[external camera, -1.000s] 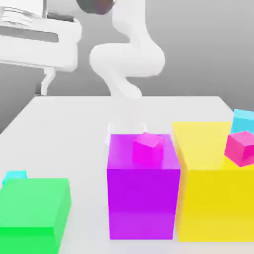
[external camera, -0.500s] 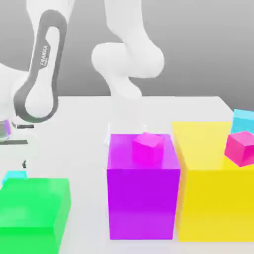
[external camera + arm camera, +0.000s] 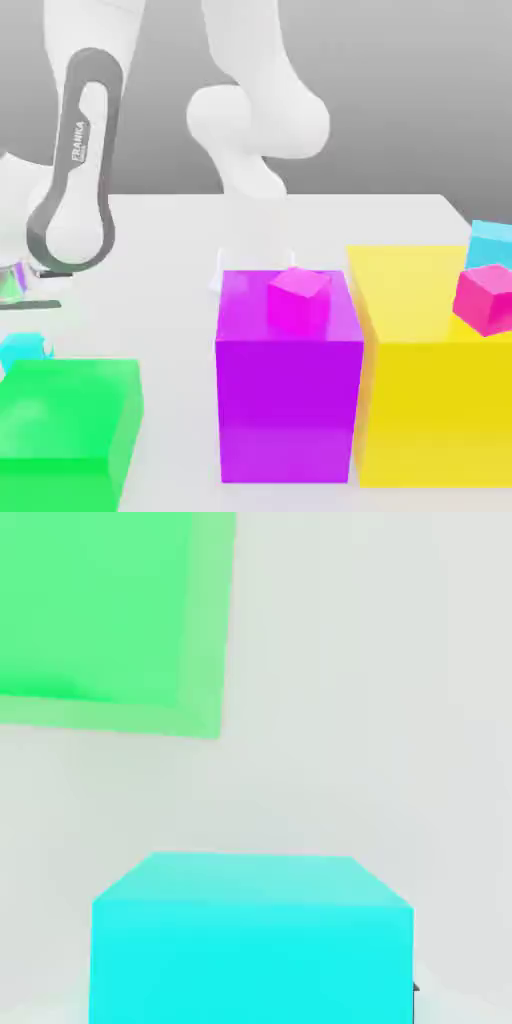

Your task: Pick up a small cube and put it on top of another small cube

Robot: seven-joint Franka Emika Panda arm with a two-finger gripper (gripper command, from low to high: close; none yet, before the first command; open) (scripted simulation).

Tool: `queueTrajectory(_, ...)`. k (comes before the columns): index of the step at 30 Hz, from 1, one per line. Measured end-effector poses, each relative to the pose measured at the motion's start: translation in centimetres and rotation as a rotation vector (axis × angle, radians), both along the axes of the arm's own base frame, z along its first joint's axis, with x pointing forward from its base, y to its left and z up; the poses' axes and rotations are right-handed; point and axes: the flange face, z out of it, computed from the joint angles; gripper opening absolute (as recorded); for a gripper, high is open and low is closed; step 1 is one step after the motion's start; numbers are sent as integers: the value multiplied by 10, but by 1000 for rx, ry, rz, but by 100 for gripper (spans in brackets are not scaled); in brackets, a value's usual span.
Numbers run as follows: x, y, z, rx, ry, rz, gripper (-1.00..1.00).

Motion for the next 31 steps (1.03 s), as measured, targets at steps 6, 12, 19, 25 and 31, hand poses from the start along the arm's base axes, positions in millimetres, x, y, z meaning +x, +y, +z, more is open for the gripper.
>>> queueTrajectory(6, 94, 61, 75, -7, -38, 62, -100)
queueTrajectory(12, 152, 157, 148, 13, -45, 79, -100)
queueTrajectory(19, 172, 294, 234, 16, -39, 117, -100)
queueTrajectory(25, 148, 389, 252, 19, 2, 156, -100)
queueTrajectory(31, 145, 394, 211, 21, 9, 159, 100)
